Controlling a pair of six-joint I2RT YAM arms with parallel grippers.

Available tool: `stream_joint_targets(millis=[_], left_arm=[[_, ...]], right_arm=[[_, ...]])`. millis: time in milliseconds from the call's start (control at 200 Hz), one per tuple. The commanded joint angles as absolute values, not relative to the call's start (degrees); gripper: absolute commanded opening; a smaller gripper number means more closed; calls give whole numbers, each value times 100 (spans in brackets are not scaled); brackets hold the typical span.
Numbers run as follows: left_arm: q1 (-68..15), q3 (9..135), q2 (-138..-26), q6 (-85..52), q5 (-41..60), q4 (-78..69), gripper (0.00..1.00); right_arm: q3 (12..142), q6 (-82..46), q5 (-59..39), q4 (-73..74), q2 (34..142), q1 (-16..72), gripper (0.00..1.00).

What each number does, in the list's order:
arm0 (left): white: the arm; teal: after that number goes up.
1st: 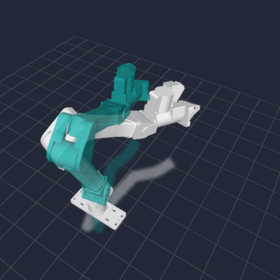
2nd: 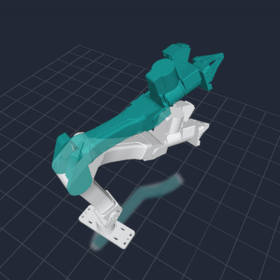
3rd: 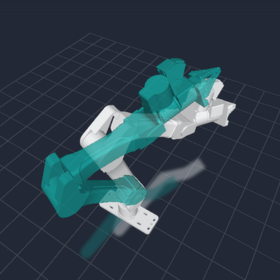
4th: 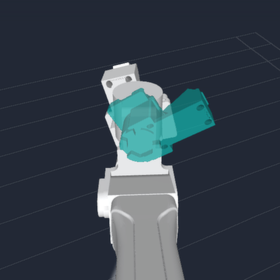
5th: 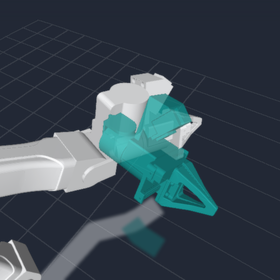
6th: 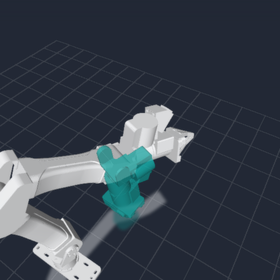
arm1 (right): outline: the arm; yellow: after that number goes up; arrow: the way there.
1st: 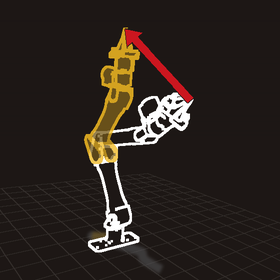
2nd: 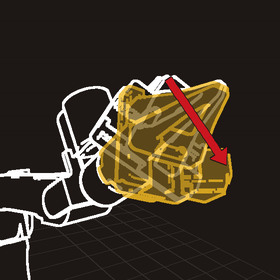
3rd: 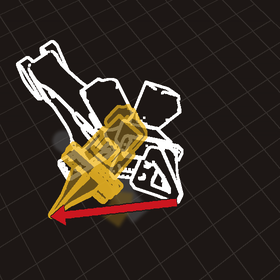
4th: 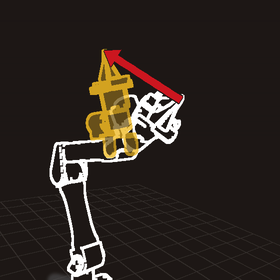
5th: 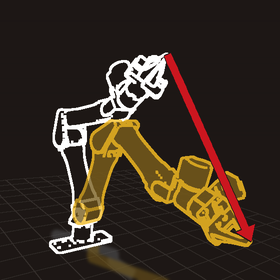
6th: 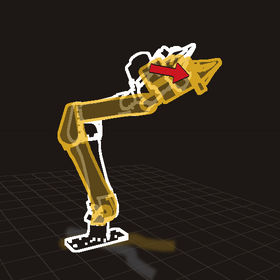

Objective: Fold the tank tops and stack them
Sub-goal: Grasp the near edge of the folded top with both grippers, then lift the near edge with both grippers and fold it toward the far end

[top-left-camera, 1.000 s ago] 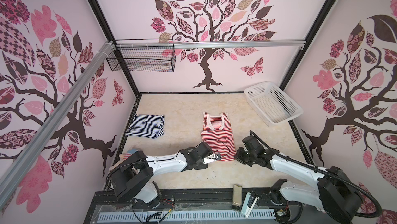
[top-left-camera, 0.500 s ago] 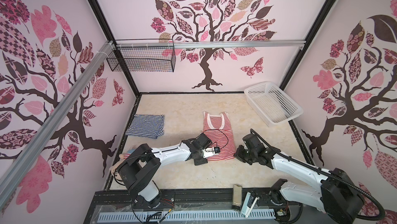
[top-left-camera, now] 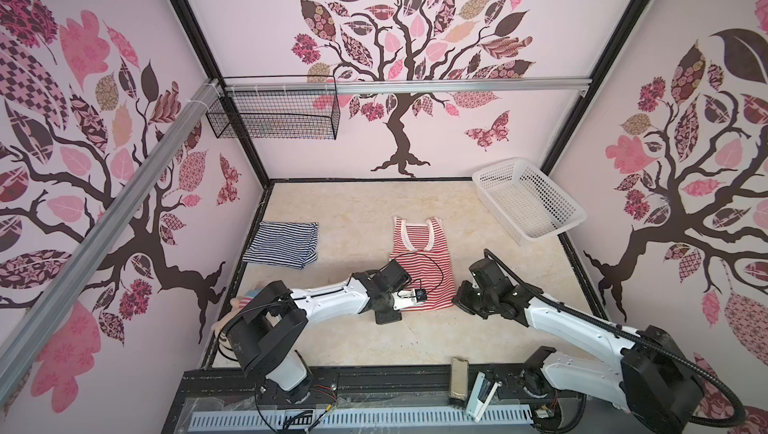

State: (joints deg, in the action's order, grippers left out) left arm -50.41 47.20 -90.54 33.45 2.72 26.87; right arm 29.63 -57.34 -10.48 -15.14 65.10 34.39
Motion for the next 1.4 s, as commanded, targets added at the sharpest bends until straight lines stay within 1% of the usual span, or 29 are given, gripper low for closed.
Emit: stream_joint_targets(millis=[0,190,260,290,355,420,460,525,585,625,841,986,1096,1256,1396], left_arm=[[-5047,4912,-9294,3375,290,2804,54],[-5046,5163,-9528,3356,468,3076,52],[-5045,5252,-9632,3359,526,3184,48],[-5049,5274,-9673,3360,527,3205,45],[-5045,5328,-9752,3336,497,3263,32],[-5042,5356,-9799,3335,471,3311,22],[-5045,5361,-9801,3339,462,3322,18],[-5032,5331,-9763,3333,487,3318,14],[-5028,5303,-9694,3345,574,3342,8],[-5030,5309,-9620,3374,691,3419,5],[-5142,5535,-9053,3344,1646,4250,2],[-5496,5749,-8753,3247,2253,4818,2],[-5731,5991,-8623,3148,2903,5205,1],[-5906,6565,-8657,3132,3737,5854,2],[-5915,7034,-8618,3121,4360,6187,2]], right_arm=[[3276,-5652,-1008,-1640,6521,3449,0],[3329,-5641,-1028,-1617,6560,3450,0],[3334,-5633,-1039,-1608,6577,3447,0],[3336,-5632,-1042,-1600,6577,3458,0],[3331,-5631,-1046,-1600,6578,3452,0],[3328,-5630,-1038,-1600,6581,3447,0],[3322,-5632,-1034,-1608,6568,3448,0],[3322,-5621,-1020,-1617,6571,3445,0],[3309,-5615,-1015,-1617,6570,3449,0],[3298,-5608,-1020,-1628,6573,3453,0],[3243,-5579,-1018,-1831,6161,3450,0],[3278,-5585,-938,-2346,5516,3451,0],[3341,-5617,-955,-2779,4981,3446,0],[3712,-5605,-794,-3567,4391,3454,0],[4193,-5592,-708,-3884,4231,3453,0]])
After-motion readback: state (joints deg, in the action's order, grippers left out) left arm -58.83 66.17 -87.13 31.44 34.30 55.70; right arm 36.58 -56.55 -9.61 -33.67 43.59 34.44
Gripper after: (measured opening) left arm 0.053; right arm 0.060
